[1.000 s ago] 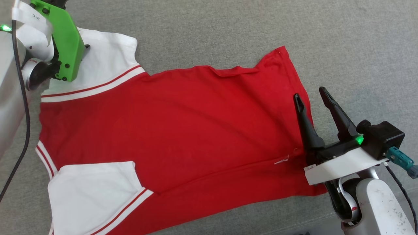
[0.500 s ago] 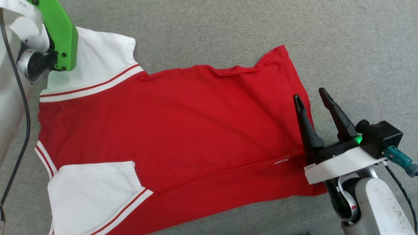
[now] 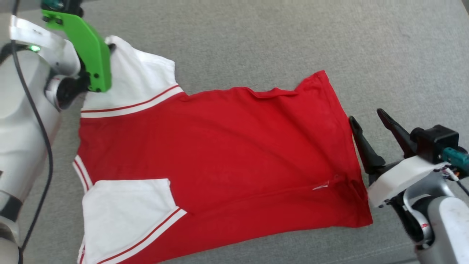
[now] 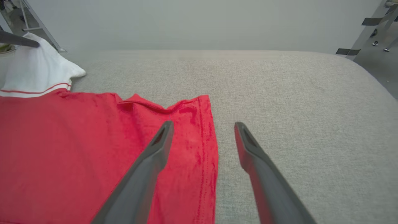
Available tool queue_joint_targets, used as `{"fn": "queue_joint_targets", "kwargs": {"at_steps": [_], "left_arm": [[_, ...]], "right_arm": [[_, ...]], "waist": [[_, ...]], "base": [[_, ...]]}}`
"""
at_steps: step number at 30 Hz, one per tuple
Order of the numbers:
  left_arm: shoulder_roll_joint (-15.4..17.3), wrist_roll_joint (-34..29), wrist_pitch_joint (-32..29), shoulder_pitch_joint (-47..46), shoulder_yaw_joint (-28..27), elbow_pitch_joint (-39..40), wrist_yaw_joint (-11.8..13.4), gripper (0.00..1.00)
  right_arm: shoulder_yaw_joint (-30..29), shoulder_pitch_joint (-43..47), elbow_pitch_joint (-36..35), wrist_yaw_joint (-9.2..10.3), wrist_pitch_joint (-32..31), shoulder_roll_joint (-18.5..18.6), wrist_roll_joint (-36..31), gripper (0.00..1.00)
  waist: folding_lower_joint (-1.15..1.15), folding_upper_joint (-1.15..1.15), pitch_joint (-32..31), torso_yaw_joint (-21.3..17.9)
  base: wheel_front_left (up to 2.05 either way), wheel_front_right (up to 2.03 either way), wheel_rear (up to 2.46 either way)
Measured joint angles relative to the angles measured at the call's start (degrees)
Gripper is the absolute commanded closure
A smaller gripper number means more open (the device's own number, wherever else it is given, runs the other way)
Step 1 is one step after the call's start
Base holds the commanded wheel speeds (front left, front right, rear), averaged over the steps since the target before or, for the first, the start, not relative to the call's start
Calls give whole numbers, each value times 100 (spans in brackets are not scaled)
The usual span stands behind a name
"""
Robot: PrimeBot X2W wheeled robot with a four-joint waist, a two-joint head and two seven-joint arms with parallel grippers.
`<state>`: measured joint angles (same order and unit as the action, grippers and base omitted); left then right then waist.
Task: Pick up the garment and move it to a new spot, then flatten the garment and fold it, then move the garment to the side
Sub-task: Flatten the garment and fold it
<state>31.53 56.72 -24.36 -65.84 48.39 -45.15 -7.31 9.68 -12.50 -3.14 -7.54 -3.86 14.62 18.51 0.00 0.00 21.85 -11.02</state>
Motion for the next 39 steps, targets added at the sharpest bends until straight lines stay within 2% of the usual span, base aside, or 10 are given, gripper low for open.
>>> {"fn": "queue_joint_targets", "kwargs": {"at_steps": [5,9,15,19,28,39], "left_arm": [[-13,60,120,367,-23,576,167,100],[107,138,121,732,-25,1281,363,100],[439,288,201,1308,-129,2624,893,100],[623,330,196,1577,-183,3482,1172,100],[964,319,84,1831,-202,4654,1618,100],[1039,264,86,1856,-200,5002,1716,100]], "right_arm": [[7,-280,0,1,-1266,497,187,0],[169,-699,79,1,-2218,891,411,0],[704,-1567,579,1,-3171,1415,937,0],[945,-2056,1012,1,-3587,1605,1211,0],[1374,-2826,1869,1,-4035,1804,1312,0],[1978,-3237,2390,1,-3816,1960,1438,0]], "waist": [[0,0,-208,287],[0,0,-318,534],[0,0,-359,887],[0,0,-297,1079],[0,0,-10,1371],[0,0,327,1617]], "base": [[0,0,0],[0,0,0],[0,0,0],[0,0,0],[0,0,0],[0,0,0]]}}
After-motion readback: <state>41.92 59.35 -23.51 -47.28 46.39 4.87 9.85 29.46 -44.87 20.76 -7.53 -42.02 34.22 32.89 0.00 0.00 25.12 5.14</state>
